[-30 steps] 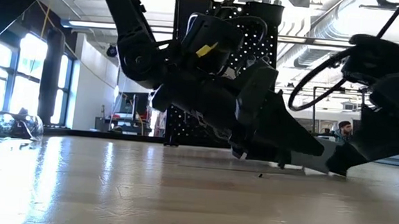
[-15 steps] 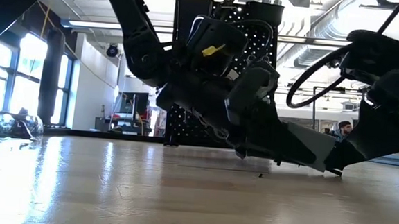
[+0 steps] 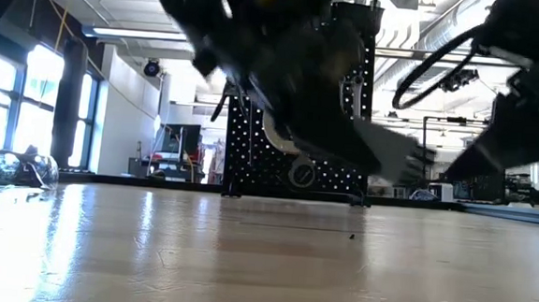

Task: Hang tools onto peg board
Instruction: Put the gray allen hex keys into the left black bin on the peg board

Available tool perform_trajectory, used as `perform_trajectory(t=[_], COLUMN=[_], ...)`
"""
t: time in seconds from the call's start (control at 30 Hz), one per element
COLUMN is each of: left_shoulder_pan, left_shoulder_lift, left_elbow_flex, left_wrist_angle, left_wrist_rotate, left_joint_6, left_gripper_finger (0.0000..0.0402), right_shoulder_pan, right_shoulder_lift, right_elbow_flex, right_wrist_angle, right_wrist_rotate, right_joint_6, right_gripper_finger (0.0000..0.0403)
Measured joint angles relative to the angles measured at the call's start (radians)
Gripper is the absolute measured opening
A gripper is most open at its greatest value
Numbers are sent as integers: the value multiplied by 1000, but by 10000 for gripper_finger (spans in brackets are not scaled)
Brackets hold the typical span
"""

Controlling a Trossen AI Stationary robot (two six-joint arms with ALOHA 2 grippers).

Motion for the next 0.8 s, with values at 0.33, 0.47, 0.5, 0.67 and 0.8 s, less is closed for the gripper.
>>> perform_trajectory(t=[0.33,0.47,0.5,0.67,0.8], left_shoulder_pan=[-8,12,22,84,158], left_shoulder_lift=[-412,-611,-656,-835,-859], left_elbow_flex=[2,3,3,77,202], left_wrist_angle=[-458,-558,-569,-606,-674], left_wrist_rotate=[-358,-535,-571,-669,-683], left_joint_6=[160,196,201,236,289], left_gripper_finger=[31,31,31,31,31], right_shoulder_pan=[37,37,37,35,28], right_shoulder_lift=[-5,-5,-5,-5,-5], right_elbow_flex=[163,181,181,181,181], right_wrist_angle=[-326,-344,-342,-328,-311], right_wrist_rotate=[169,202,205,234,255], right_joint_6=[129,131,131,131,131], right_gripper_finger=[204,204,204,204,204])
